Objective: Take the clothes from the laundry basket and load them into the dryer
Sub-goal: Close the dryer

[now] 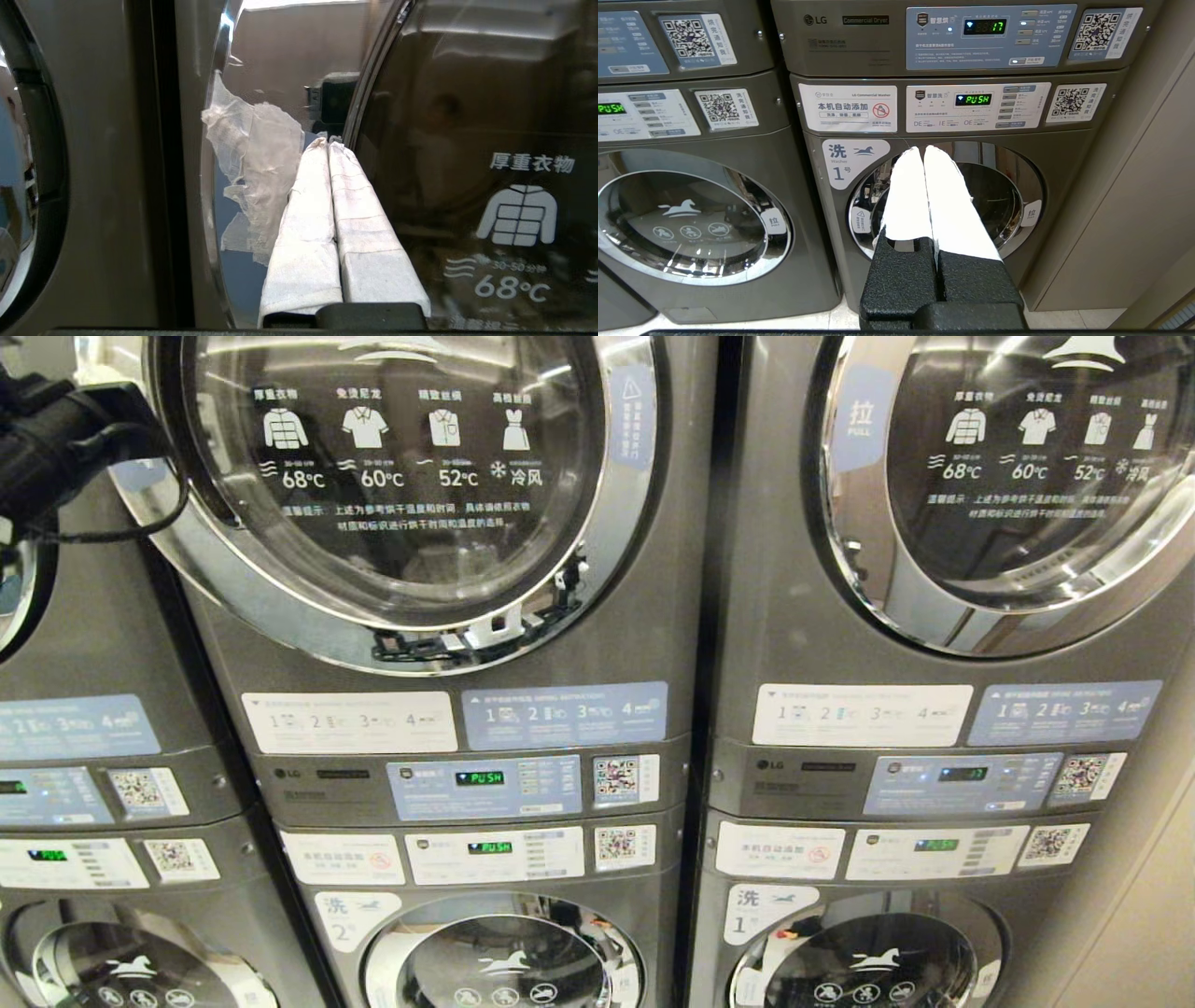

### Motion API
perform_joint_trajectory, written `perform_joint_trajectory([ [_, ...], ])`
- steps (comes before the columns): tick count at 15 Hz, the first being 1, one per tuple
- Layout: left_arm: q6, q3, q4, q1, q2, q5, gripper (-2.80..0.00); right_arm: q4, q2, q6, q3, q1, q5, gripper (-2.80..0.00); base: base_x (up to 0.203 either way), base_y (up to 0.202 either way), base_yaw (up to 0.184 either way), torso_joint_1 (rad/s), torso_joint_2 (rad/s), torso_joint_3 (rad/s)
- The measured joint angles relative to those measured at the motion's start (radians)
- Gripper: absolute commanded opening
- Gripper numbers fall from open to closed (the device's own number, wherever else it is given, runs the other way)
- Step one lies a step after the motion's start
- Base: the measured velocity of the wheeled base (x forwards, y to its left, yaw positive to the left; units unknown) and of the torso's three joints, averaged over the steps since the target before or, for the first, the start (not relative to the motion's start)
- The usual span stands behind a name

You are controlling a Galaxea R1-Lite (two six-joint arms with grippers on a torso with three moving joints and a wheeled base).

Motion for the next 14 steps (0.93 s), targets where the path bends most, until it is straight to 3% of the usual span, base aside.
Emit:
perform_joint_trajectory([
  [3, 0.003, -0.112, -0.002, 0.002, 0.102, 0.005, -2.8, 0.0, 0.0, 0.0, 0.0, 0.0, 0.0, -2.8, 0.0, 0.0, 0.0, 0.0, 0.0, 0.0],
  [14, 0.004, -0.25, -0.007, 0.023, 0.278, 0.005, -2.8, 0.0, 0.0, 0.0, 0.0, 0.0, 0.0, -2.8, 0.0, 0.0, 0.0, 0.0, 0.0, 0.0],
])
